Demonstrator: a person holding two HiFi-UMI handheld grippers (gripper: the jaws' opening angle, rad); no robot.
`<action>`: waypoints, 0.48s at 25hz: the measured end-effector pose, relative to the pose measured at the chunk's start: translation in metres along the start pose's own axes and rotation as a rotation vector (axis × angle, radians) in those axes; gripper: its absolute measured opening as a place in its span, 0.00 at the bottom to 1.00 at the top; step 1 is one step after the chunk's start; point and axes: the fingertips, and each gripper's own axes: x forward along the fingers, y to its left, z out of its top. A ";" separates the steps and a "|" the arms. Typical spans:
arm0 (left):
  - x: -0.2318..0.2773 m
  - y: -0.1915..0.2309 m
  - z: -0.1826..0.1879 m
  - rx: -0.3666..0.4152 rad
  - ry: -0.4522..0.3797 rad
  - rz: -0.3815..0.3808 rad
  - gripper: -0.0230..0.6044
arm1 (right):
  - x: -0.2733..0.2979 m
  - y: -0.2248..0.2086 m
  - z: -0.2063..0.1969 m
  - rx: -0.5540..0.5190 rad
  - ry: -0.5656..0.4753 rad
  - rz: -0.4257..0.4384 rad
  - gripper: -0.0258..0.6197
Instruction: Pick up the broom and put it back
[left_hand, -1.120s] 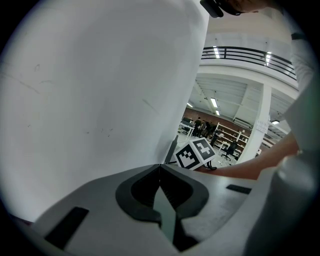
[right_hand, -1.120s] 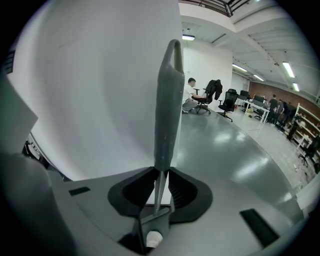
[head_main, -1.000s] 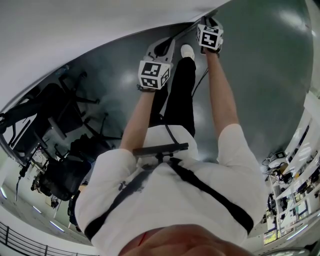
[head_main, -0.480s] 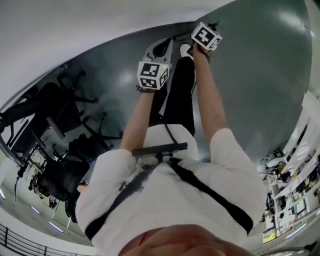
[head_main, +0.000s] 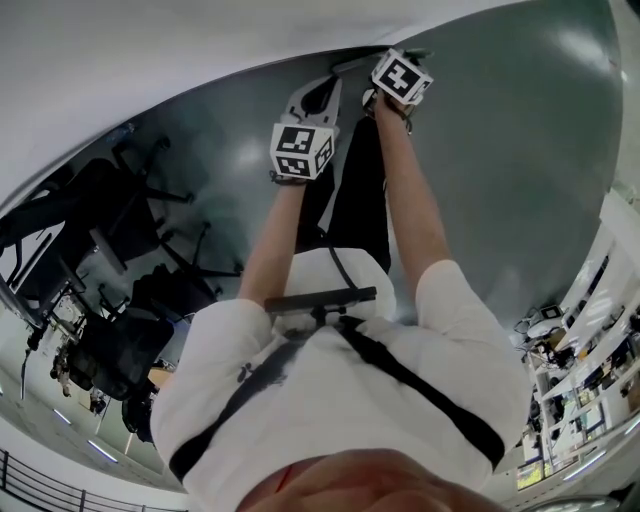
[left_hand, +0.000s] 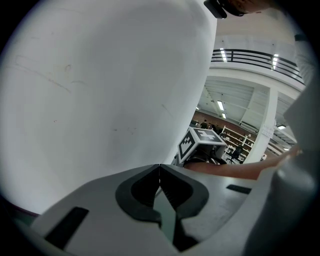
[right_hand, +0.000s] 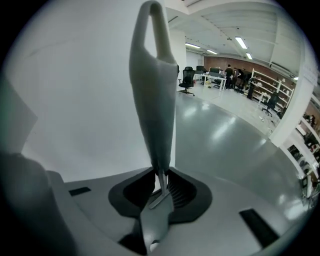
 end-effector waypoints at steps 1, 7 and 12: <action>-0.001 0.002 -0.001 0.000 0.002 0.004 0.06 | 0.005 0.005 0.003 -0.015 -0.009 0.020 0.18; -0.006 0.009 -0.006 -0.003 0.017 0.023 0.06 | 0.029 0.019 0.032 -0.126 -0.040 0.075 0.18; -0.004 0.008 -0.009 -0.008 0.024 0.018 0.06 | 0.035 0.014 0.043 -0.233 -0.031 0.128 0.18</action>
